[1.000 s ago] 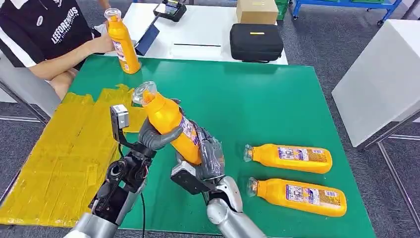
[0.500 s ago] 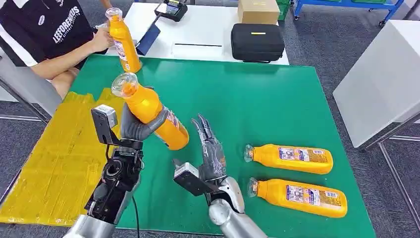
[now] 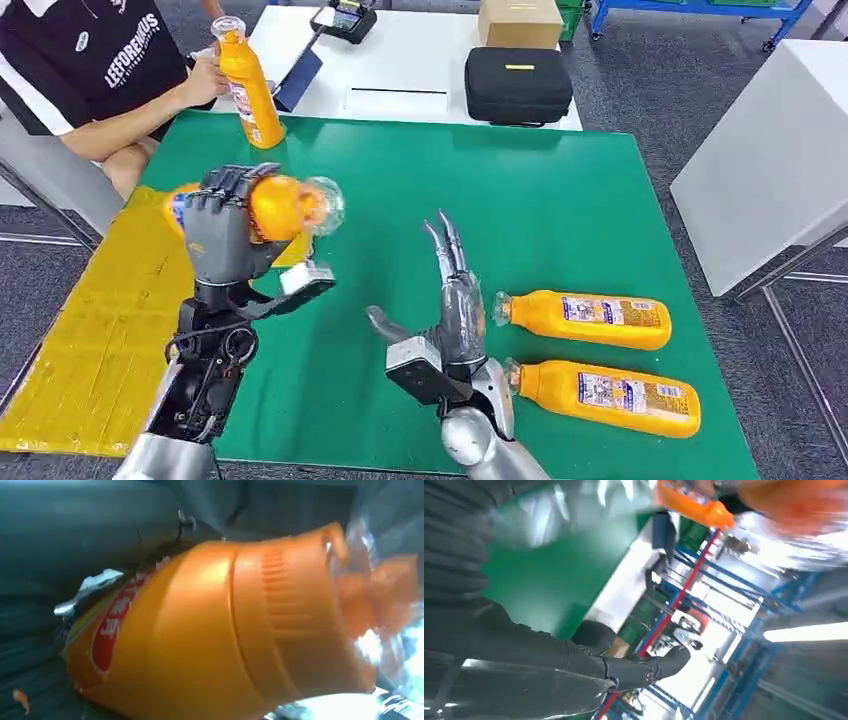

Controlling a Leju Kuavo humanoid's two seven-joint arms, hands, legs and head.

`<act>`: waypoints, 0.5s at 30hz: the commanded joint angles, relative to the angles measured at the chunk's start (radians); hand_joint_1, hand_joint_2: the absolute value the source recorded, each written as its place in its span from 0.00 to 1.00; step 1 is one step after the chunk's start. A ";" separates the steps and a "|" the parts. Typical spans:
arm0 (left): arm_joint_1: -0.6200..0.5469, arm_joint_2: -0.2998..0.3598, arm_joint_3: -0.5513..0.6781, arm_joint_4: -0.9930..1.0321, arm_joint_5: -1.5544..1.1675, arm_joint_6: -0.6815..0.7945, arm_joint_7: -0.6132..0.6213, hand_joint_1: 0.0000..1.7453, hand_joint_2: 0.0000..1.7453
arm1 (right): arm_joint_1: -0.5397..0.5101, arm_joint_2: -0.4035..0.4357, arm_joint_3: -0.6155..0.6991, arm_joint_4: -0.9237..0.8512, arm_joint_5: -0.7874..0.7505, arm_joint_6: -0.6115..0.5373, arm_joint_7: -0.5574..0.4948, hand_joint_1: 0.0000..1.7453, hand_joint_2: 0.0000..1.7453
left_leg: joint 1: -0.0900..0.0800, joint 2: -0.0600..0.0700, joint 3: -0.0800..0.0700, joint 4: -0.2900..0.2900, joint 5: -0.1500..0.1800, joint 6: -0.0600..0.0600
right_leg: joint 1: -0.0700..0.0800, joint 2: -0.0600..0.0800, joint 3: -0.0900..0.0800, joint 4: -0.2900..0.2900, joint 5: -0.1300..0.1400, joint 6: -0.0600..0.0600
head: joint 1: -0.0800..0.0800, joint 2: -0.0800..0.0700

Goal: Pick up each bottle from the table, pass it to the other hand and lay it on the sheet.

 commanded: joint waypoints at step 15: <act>-0.191 0.253 -0.453 0.516 -0.233 0.012 0.622 1.00 1.00 | 0.016 -0.067 -0.041 -0.246 -0.087 -0.057 -0.052 0.00 1.00 | 0.000 0.001 0.005 -0.001 -0.001 -0.001 | 0.000 0.000 0.004 0.000 -0.002 -0.001 | 0.000 0.000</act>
